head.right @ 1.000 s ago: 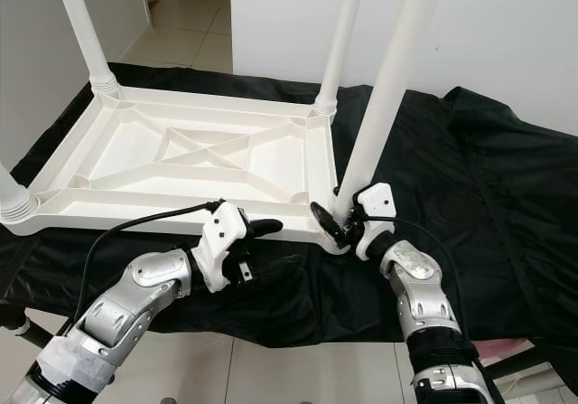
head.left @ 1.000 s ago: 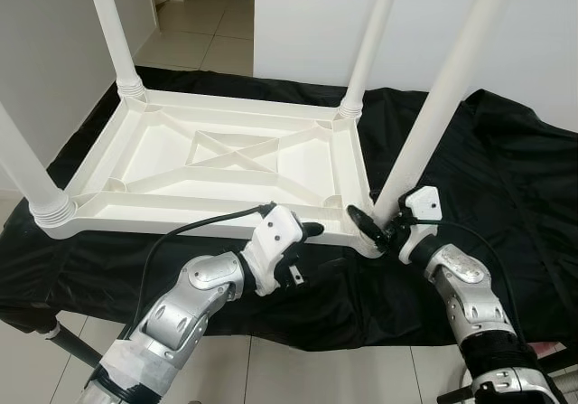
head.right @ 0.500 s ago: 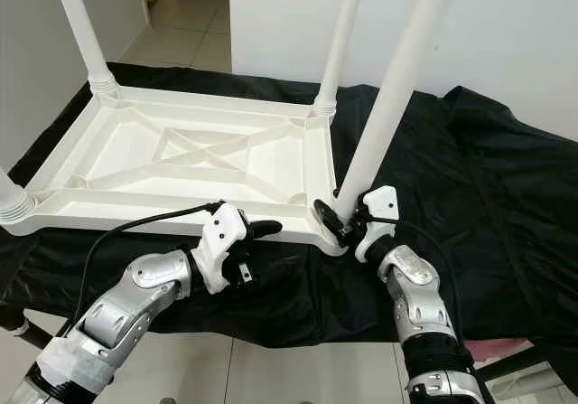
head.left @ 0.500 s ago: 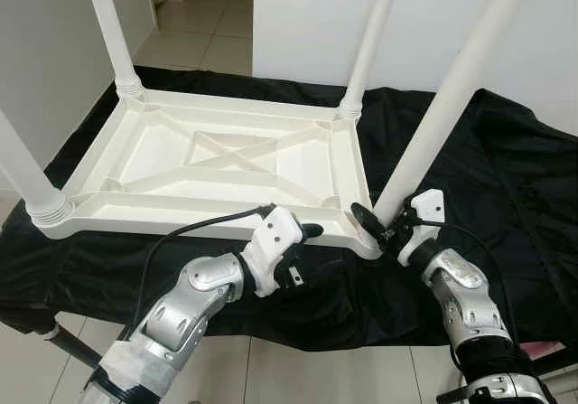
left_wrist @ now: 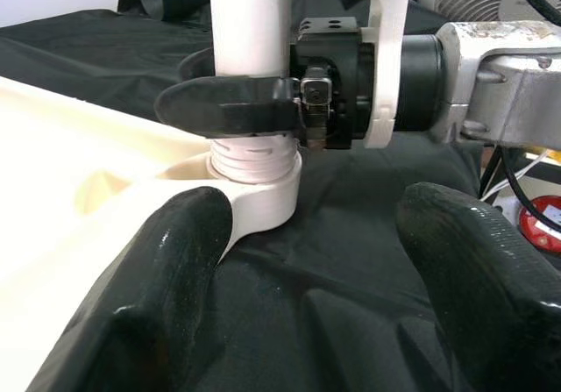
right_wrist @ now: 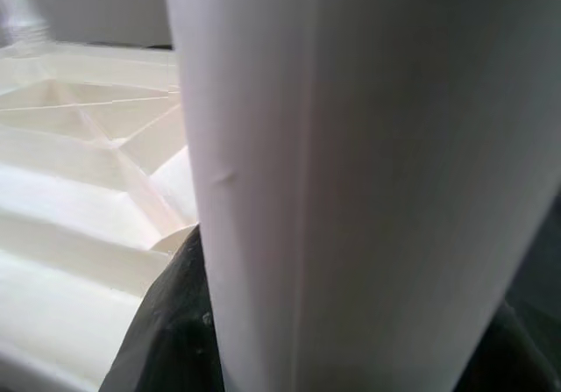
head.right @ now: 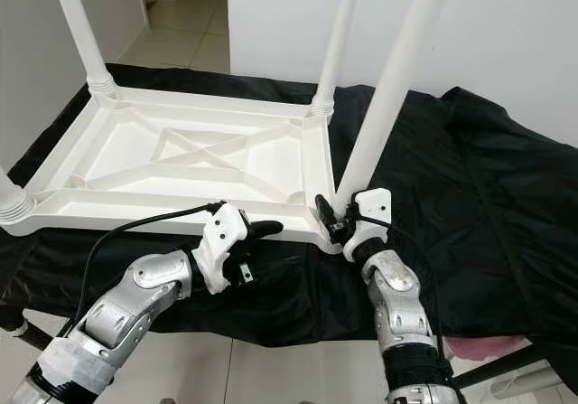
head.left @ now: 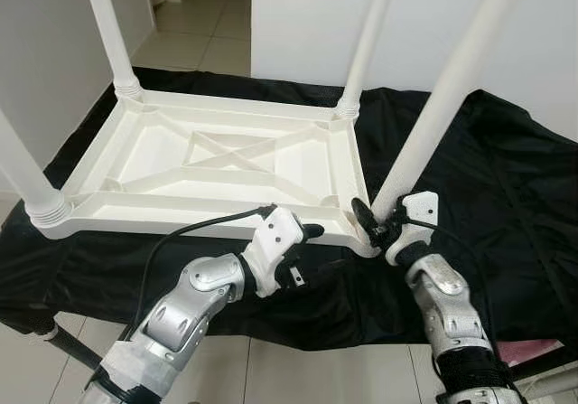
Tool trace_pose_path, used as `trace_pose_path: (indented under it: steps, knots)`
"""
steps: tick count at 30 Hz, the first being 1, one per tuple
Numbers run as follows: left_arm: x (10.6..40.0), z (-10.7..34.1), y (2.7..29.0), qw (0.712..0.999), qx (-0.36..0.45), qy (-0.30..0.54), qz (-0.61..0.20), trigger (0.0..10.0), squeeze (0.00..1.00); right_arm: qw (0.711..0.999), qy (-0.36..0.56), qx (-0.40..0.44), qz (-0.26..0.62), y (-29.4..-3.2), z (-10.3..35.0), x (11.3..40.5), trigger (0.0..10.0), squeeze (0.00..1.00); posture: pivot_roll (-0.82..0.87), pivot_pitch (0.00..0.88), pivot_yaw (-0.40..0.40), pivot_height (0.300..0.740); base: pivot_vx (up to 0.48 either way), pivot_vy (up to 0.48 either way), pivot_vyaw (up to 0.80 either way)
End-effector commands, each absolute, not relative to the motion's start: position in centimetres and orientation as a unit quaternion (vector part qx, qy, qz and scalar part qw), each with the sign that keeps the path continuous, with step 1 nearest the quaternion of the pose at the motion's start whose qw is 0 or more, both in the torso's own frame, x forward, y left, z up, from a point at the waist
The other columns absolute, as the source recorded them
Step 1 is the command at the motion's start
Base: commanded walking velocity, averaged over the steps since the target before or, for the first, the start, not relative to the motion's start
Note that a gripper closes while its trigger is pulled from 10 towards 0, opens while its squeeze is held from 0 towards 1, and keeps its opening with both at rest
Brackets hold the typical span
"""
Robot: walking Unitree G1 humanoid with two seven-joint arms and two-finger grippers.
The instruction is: Building children table
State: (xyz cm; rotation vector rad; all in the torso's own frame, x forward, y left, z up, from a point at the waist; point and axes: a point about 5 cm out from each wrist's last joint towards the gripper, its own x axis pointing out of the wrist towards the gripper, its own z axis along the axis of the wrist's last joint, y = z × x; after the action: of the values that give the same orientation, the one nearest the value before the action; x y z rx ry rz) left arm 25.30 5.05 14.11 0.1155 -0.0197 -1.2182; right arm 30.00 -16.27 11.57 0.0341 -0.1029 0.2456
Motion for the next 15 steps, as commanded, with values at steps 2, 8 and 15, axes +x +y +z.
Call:
trace_pose_path:
  steps: [2, 8, 15]
  knots:
    - [24.9, 14.0, 4.9, 0.805, 0.055, -0.008, -0.591, 10.0, 0.00, 0.999, -0.021, 0.032, 0.037, -16.0, 10.5, 29.6, 10.0, 0.00, -0.01, 0.000, -0.051, 0.740, 0.000, 0.000, 0.00]
    - [25.1, 14.1, 4.8, 0.805, 0.055, -0.010, -0.591, 10.0, 0.00, 0.997, 0.007, 0.055, -0.053, -15.0, 9.8, 29.4, 10.0, 0.00, -0.01, 0.000, -0.057, 0.740, 0.000, 0.000, 0.00]
    - [25.4, 14.3, 4.7, 0.804, 0.057, -0.018, -0.592, 10.0, 0.00, 0.995, 0.004, 0.088, -0.045, -12.7, 10.3, 29.2, 10.0, 0.00, -0.01, 0.000, -0.059, 0.740, 0.000, 0.000, 0.00]
